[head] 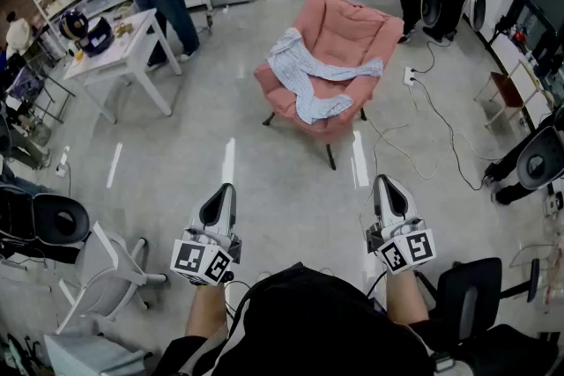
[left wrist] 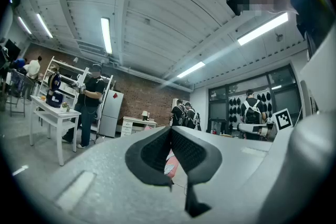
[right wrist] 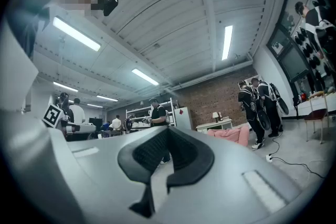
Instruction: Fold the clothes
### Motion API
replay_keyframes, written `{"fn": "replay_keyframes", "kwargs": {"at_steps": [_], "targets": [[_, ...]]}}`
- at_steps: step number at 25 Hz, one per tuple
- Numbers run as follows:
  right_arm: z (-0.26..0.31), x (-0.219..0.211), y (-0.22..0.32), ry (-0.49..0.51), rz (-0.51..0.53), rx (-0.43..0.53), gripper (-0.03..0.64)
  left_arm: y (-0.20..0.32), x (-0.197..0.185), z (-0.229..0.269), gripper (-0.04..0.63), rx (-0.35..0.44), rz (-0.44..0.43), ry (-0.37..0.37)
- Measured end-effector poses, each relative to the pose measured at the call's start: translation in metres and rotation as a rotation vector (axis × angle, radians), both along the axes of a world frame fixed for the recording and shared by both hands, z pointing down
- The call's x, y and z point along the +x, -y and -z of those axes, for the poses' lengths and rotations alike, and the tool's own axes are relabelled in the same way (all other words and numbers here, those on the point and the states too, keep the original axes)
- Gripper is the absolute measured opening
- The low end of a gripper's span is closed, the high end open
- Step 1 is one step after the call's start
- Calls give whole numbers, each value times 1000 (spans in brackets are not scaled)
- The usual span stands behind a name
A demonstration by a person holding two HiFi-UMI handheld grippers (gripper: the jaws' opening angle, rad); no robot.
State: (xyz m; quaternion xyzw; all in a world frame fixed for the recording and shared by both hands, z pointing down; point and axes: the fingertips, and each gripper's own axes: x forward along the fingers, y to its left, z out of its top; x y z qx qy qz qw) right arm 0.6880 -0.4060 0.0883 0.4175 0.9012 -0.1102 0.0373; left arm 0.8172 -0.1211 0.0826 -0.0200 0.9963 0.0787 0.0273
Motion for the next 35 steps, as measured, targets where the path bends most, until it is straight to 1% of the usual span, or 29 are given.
{"fn": "replay_keyframes", "kwargs": {"at_steps": [8,11,14,16,17,18,19,20,21,23,25,28,35], "targets": [[-3,-14,8,-13,-3,4,3,8,-18,-1,2,5,-18,-5],[-3,-18,10,-13,18,15,3,17,-24,-1,2,2,-20,-3],[-5,-22,14,-36,60,1,5,32,-32,-1,2,-10,-23,-8],[-5,-23,20,-36,83,-3,14,44,-40,0,3,-22,-26,-14],[-4,-23,25,-27,90,3,74,51,-45,0,5,-27,-27,-17],[-3,-23,30,-15,94,10,160,58,-50,-1,71,-30,-25,-19],[-2,-24,36,-3,92,18,249,65,-55,-3,214,-30,-18,-21],[-2,-25,43,8,88,25,301,71,-59,-5,322,-29,-5,-22],[-2,-26,50,15,83,31,322,76,-62,-6,383,-27,14,-22],[-4,-29,63,21,74,43,394,86,-67,-7,438,-22,48,-26],[-7,-33,74,19,71,50,422,96,-70,-11,469,-18,64,-28],[-9,-44,88,4,75,42,442,109,-73,-16,472,-16,69,-39],[-16,-62,86,-38,92,20,443,109,-78,-15,474,-41,91,-63]]}}
